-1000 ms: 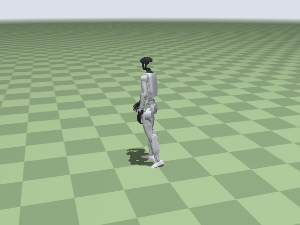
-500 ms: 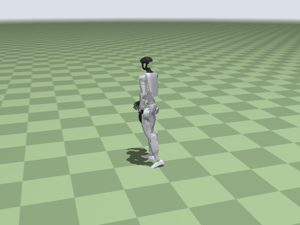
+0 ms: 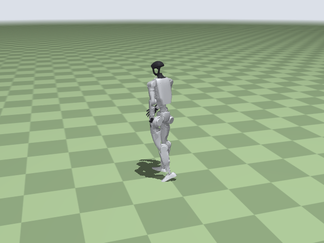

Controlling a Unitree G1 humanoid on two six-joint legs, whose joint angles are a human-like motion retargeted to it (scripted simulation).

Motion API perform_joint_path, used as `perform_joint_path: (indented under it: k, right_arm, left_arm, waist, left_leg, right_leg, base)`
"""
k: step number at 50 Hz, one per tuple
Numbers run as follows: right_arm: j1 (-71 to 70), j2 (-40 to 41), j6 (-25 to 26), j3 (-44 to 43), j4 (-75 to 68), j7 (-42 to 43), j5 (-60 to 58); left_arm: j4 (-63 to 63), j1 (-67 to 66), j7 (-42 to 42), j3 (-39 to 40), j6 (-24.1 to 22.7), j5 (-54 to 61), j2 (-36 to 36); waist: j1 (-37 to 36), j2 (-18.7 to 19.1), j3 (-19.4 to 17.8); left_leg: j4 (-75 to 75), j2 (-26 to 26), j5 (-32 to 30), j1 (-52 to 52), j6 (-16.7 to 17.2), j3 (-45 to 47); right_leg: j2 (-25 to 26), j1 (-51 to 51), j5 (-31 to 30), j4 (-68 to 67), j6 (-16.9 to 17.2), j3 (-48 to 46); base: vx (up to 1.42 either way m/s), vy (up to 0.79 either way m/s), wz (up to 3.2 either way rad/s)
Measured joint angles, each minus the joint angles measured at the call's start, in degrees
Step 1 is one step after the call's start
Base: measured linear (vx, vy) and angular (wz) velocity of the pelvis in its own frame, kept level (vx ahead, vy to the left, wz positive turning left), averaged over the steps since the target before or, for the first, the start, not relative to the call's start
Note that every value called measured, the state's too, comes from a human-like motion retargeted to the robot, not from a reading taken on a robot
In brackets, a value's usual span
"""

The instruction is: Static pose

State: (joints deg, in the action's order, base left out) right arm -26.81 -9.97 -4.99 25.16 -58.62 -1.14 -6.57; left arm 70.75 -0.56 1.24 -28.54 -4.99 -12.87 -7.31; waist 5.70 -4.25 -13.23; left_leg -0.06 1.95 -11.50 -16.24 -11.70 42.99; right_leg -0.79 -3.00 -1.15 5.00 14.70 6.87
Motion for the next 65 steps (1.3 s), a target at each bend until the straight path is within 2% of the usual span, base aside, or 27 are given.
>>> perform_joint_path:
  k: [8,15,16,17,18,19,20,21,22,24,27,30,40,43,45,46,48,50,51,52,55,56,58,60,63,65]
  right_arm:
    - [15.2,-5.2,0.3,-0.3,-1.7,-0.6,0.6]
    - [17.2,-5.6,0.4,-2.4,-2.2,-1.5,0.4]
    - [17.3,-5.5,0.4,-2.7,-2.4,-1.6,0.2]
    - [17.3,-5.4,0.4,-3.0,-2.7,-1.7,0.0]
    - [17.3,-5.2,0.3,-3.3,-3.0,-1.7,-0.2]
    - [17.5,-5.1,0.3,-3.6,-3.3,-1.7,-0.3]
    - [17.7,-5.0,0.3,-3.9,-3.5,-1.8,-0.5]
    - [18.0,-4.9,0.3,-4.2,-3.9,-1.9,-0.9]
    - [18.2,-4.9,0.3,-4.4,-4.3,-1.9,-1.3]
    - [18.3,-5.2,0.4,-5.0,-4.9,-2.1,-2.0]
    - [18.2,-5.6,0.6,-5.8,-5.8,-2.2,-2.7]
    - [18.1,-6.0,0.8,-6.6,-6.3,-2.1,-3.0]
    - [16.1,-7.3,1.6,-7.1,-7.7,-0.8,-4.6]
    - [15.5,-7.3,1.9,-7.3,-8.2,-0.5,-4.3]
    - [15.3,-7.1,2.1,-7.6,-8.6,-0.5,-3.9]
    - [15.4,-6.9,2.2,-7.7,-8.8,-0.5,-3.6]
    - [15.7,-6.4,2.5,-8.0,-9.3,-0.7,-3.1]
    - [16.7,-5.5,2.8,-7.9,-9.8,-1.3,-2.6]
    - [18.1,-4.9,2.9,-7.4,-9.7,-1.4,-2.5]
    - [19.1,-4.4,3.0,-7.0,-9.6,-1.7,-2.4]
    - [19.0,-4.3,3.6,-6.9,-9.0,-3.4,-1.6]
    - [18.7,-4.3,3.7,-6.9,-8.5,-3.6,-1.5]
    - [18.0,-4.5,3.7,-6.9,-7.2,-3.5,-1.1]
    - [17.2,-4.8,3.5,-6.9,-5.3,-2.6,-0.5]
    - [16.2,-5.3,2.8,-6.8,-1.9,-0.6,0.7]
    - [15.6,-5.5,2.4,-6.4,0.3,0.7,1.7]
  left_arm:
    - [-3.1,10.4,-1.4,3.0,0.6,-1.5,-5.4]
    - [-3.9,13.7,-1.9,5.4,1.1,-1.9,-7.3]
    - [-4.1,13.6,-2.1,5.9,1.2,-1.9,-7.5]
    - [-4.3,13.4,-2.3,6.3,1.2,-1.9,-7.6]
    - [-4.6,13.3,-2.5,6.7,1.1,-1.9,-7.9]
    - [-5.0,13.1,-2.7,7.1,1.1,-1.9,-7.9]
    - [-5.3,12.9,-2.9,7.4,1.0,-1.8,-7.9]
    - [-5.8,12.4,-3.1,7.8,1.0,-1.7,-7.6]
    - [-6.3,12.1,-3.3,8.1,1.0,-1.5,-7.4]
    - [-7.2,11.8,-3.4,8.8,0.8,-1.1,-7.2]
    - [-8.3,11.5,-3.1,9.4,0.5,-0.2,-6.9]
    - [-8.8,11.1,-2.6,9.8,0.5,0.8,-6.5]
    - [-6.5,9.9,-1.6,10.3,1.4,3.0,-5.5]
    - [-5.4,9.8,-1.5,10.7,2.0,3.7,-5.4]
    - [-4.6,9.9,-1.3,11.0,2.3,4.4,-5.4]
    - [-4.2,10.0,-1.2,11.1,2.5,4.8,-5.3]
    - [-3.3,10.0,-0.9,11.4,2.8,5.8,-5.3]
    - [-2.4,9.4,-0.4,11.6,3.1,6.8,-5.0]
    - [-2.3,7.9,-0.5,11.8,3.2,7.1,-4.5]
    - [-2.2,6.9,-0.4,12.0,3.2,7.4,-4.2]
    - [-2.9,7.4,0.8,12.8,3.7,8.0,-5.0]
    - [-3.6,7.7,1.0,13.0,3.8,8.0,-5.4]
    - [-5.0,8.5,1.1,13.4,4.0,8.0,-6.2]
    - [-6.6,9.3,0.7,13.6,3.9,8.1,-7.1]
    - [-8.9,10.3,-0.3,13.7,3.7,8.7,-8.2]
    - [-10.4,10.9,-1.1,13.6,3.3,9.4,-8.8]
  waist:
    - [0.4,-2.1,-0.3]
    - [0.2,-4.5,-1.0]
    - [-0.1,-4.9,-1.5]
    - [-0.5,-5.1,-2.1]
    - [-1.3,-4.7,-3.1]
    - [-1.4,-4.4,-3.6]
    - [-1.3,-4.2,-3.9]
    - [-1.8,-3.7,-4.1]
    - [-2.4,-3.3,-4.4]
    - [-3.7,-3.2,-5.0]
    - [-5.7,-3.1,-5.9]
    - [-7.7,-2.7,-6.5]
    - [-11.8,0.7,-6.6]
    - [-12.9,1.2,-6.1]
    - [-13.5,1.6,-5.3]
    - [-13.9,1.3,-5.0]
    - [-14.4,0.5,-4.3]
    - [-15.0,0.1,-3.2]
    - [-16.0,0.8,-1.7]
    - [-16.6,1.2,-0.7]
    - [-15.1,0.9,-0.4]
    - [-14.4,1.0,-0.6]
    - [-12.8,1.4,-1.1]
    - [-10.8,1.9,-1.6]
    - [-7.2,2.6,-2.2]
    - [-4.6,2.8,-2.4]
  left_leg:
    - [2.4,-0.9,-0.1,-0.2,0.8,1.8]
    - [10.7,-4.1,-0.5,0.1,2.2,1.7]
    - [14.1,-5.8,-2.4,0.8,3.3,0.5]
    - [18.9,-8.4,-6.6,2.2,6.4,-2.4]
    - [26.2,-12.8,-15.5,5.1,13.5,-9.0]
    - [28.2,-12.9,-12.8,8.1,14.1,-13.1]
    - [27.4,-10.8,-4.3,11.0,11.4,-16.1]
    - [30.0,-7.0,14.6,16.1,9.3,-24.5]
    - [32.9,-4.6,27.6,20.3,7.8,-30.3]
    - [39.7,-5.0,29.4,24.3,7.0,-30.8]
    - [43.5,-4.7,29.9,28.6,6.6,-30.2]
    - [39.4,-4.0,29.5,31.7,7.1,-28.9]
    - [7.4,-1.2,20.4,35.5,11.6,-29.2]
    - [5.2,-0.5,18.0,36.2,11.7,-30.6]
    - [6.3,0.3,16.0,36.9,11.4,-32.3]
    - [7.5,0.8,15.1,36.9,11.1,-32.6]
    - [10.0,2.0,13.5,37.0,10.3,-33.3]
    - [12.3,1.9,13.0,36.4,9.5,-33.4]
    - [13.4,0.4,14.1,35.7,9.0,-32.8]
    - [14.2,-0.4,15.0,35.1,8.4,-32.7]
    - [14.1,1.6,16.7,32.0,6.0,-34.7]
    - [13.6,2.1,17.2,30.5,5.5,-35.4]
    - [12.1,3.0,18.3,27.2,4.8,-36.9]
    - [10.5,3.6,19.5,23.7,4.6,-38.4]
    - [8.2,4.1,21.7,18.5,4.7,-40.7]
    - [6.8,4.2,23.4,15.3,4.8,-42.1]
  right_leg:
    - [1.4,-0.1,-0.5,0.0,0.3,1.3]
    - [2.9,1.2,0.2,-0.9,0.1,3.1]
    - [3.2,1.9,0.3,-1.0,-0.1,3.6]
    - [4.1,2.8,0.4,-1.1,-0.5,4.4]
    - [6.2,4.1,0.4,-1.2,-1.3,5.6]
    - [7.4,4.8,0.3,-1.3,-1.2,6.6]
    - [8.2,5.2,0.3,-1.4,-0.7,7.3]
    - [9.4,5.7,0.6,-1.6,-0.2,9.7]
    - [10.3,6.2,0.8,-1.8,0.1,11.4]
    - [11.3,7.1,1.3,-2.0,-0.1,12.5]
    - [12.0,8.8,2.2,-1.9,-0.2,13.8]
    - [12.5,10.5,3.6,-1.5,-0.4,15.1]
    - [15.1,17.7,11.2,-1.1,-2.5,18.8]
    - [15.3,20.1,16.3,-2.8,-4.1,21.7]
    - [14.5,23.2,24.0,-6.7,-6.7,27.3]
    - [14.3,23.6,24.7,-8.0,-6.2,27.4]
    - [13.6,24.1,25.5,-11.1,-4.7,26.2]
    - [9.2,23.4,23.7,-17.3,-4.7,15.8]
    - [2.9,22.5,17.2,-21.8,-7.4,2.6]
    - [-1.8,21.5,11.8,-26.2,-9.2,-6.6]
    - [-4.2,16.1,3.5,-40.6,-9.4,-9.4]
    - [-4.9,13.6,2.8,-45.8,-10.1,-10.2]
    - [-6.2,8.5,3.6,-54.8,-12.0,-11.9]
    - [-7.4,3.3,7.4,-60.9,-14.2,-13.8]
    - [-8.6,-4.2,13.6,-62.1,-15.9,-16.2]
    - [-9.1,-8.8,16.0,-58.5,-15.9,-17.4]
  base:
    - [-0.02,-0.08,-0.54]
    - [0.01,-0.15,-0.65]
    - [0.06,-0.29,-0.95]
    - [0.09,-0.41,-1.35]
    - [0.04,-0.27,-1.5]
    - [-0.08,0.03,-1.45]
    - [-0.08,0.34,-1.63]
    - [-0.01,0.36,-1.82]
    - [0.14,0.16,-1.76]
    - [0.18,-0.05,-1.03]
    - [0.23,-0.09,-0.78]
    - [0.29,-0.06,-0.68]
    - [0.4,-0.01,-0.47]
    - [0.51,0.05,-0.3]
    - [0.54,0.09,-0.12]
    - [0.57,0.08,-0.21]
    - [0.61,0.06,-0.36]
    - [0.65,0.05,-0.88]
    - [0.66,0.08,-1.23]
    - [0.65,0.12,-0.85]
    - [0.65,0.15,0.13]
    - [0.66,0.15,0.34]
    - [0.66,0.13,0.37]
    - [0.67,0.11,0.44]
    - [0.67,0.08,0.54]
    - [0.68,0.04,0.58]
